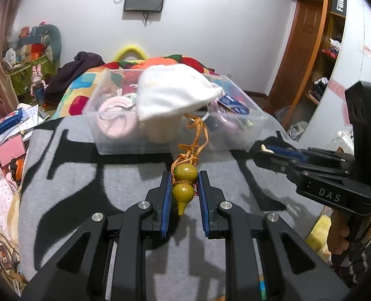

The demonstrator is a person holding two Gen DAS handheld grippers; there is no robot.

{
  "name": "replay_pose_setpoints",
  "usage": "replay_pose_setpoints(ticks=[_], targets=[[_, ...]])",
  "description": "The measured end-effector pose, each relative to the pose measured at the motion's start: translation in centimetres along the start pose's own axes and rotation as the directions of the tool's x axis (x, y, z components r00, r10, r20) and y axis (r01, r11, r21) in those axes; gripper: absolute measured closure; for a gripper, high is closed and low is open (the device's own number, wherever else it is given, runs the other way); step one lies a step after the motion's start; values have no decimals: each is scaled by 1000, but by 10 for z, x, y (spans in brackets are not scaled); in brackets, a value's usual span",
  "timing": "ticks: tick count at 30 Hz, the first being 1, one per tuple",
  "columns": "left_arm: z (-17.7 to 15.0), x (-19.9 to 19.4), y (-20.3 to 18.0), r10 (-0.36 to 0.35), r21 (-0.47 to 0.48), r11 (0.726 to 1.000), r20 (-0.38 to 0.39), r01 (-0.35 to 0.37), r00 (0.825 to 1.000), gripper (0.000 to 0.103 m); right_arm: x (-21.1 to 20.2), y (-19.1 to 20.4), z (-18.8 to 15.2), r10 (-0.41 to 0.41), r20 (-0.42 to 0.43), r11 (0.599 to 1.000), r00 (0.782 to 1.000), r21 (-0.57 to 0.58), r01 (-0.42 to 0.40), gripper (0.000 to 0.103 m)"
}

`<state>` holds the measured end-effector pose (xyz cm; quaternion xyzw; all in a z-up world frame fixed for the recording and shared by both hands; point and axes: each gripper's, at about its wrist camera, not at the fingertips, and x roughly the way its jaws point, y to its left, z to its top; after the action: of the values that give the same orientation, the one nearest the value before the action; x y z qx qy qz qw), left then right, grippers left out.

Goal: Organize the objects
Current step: 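Lift the gourd and seashell and carry both over the clear box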

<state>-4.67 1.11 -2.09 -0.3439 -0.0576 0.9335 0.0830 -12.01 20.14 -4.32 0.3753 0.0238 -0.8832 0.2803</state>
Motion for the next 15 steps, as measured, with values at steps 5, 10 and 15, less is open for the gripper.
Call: replay_pose_setpoints(ticks=[5,10,15], targets=[[6,-5,9,34,9,999,27,-34,999,83,-2,5,6,10,15,1000,1000,-11,-10,84],[13,-10,28,62,-13,998,50,-62,997,83,0,8,12,13,20,1000,1000,-19,-13,84],[18,-9,44,69,-47,997,53,-66,996,83,4,9,18,18,25,1000,1000,-21,-18,84]])
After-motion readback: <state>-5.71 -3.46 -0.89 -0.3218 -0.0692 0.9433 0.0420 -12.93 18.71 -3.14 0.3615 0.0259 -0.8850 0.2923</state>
